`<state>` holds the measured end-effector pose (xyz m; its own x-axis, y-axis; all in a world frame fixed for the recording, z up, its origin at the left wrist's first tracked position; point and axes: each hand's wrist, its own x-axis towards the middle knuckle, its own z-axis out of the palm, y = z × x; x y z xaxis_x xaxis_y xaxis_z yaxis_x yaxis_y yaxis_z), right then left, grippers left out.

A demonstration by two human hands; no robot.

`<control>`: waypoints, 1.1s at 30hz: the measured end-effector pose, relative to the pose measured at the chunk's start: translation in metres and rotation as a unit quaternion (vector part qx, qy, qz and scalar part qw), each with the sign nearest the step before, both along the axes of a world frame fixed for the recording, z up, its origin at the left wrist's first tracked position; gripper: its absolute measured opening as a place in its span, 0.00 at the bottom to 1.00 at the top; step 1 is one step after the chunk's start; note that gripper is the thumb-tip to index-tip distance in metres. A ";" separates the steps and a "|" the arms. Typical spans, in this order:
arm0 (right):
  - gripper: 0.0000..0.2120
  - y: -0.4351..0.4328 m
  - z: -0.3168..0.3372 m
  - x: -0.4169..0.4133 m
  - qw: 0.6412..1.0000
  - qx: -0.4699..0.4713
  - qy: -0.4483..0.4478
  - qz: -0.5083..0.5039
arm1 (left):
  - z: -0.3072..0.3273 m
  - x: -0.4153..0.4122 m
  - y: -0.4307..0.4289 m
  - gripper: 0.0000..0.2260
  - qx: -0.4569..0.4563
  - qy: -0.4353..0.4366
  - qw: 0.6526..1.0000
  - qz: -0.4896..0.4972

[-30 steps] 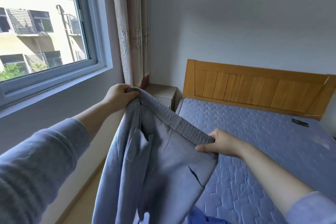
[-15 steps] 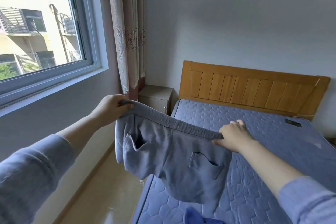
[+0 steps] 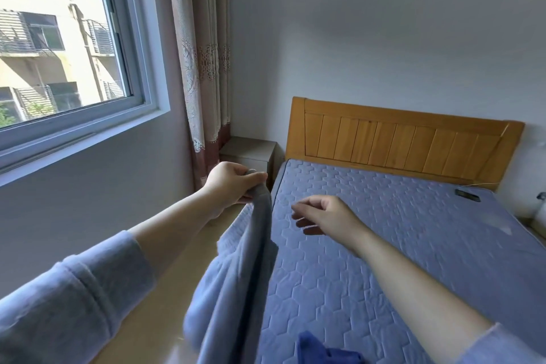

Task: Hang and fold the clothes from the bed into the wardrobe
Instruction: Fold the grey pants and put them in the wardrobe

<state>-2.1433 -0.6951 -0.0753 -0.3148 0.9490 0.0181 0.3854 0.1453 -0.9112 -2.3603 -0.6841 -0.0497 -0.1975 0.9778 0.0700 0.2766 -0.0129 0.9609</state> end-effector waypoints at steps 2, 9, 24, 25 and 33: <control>0.10 -0.005 -0.004 -0.009 1.000 0.008 0.005 0.026 | 0.004 -0.001 -0.003 0.13 -0.004 -0.004 1.000 -0.011; 0.10 -0.010 0.002 -0.038 0.994 0.079 0.019 0.074 | 0.017 0.001 -0.019 0.09 0.020 0.022 0.999 -0.041; 0.10 0.014 0.066 -0.018 0.985 0.128 0.107 0.038 | -0.036 -0.020 -0.044 0.21 0.090 0.135 0.981 -0.104; 0.10 0.014 0.075 -0.016 0.985 0.123 0.116 0.044 | -0.035 -0.015 -0.044 0.24 0.095 0.134 0.978 -0.126; 0.10 0.008 0.113 -0.007 0.982 0.094 0.152 0.064 | 0.011 0.021 -0.031 0.25 0.087 0.052 0.971 -0.215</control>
<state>-2.1507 -0.6875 0.0378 -0.3852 0.8728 0.2998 0.0682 0.3509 -0.9339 -2.3392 -0.7150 -0.0386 0.2444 0.9397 0.2392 0.3046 -0.3086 0.9011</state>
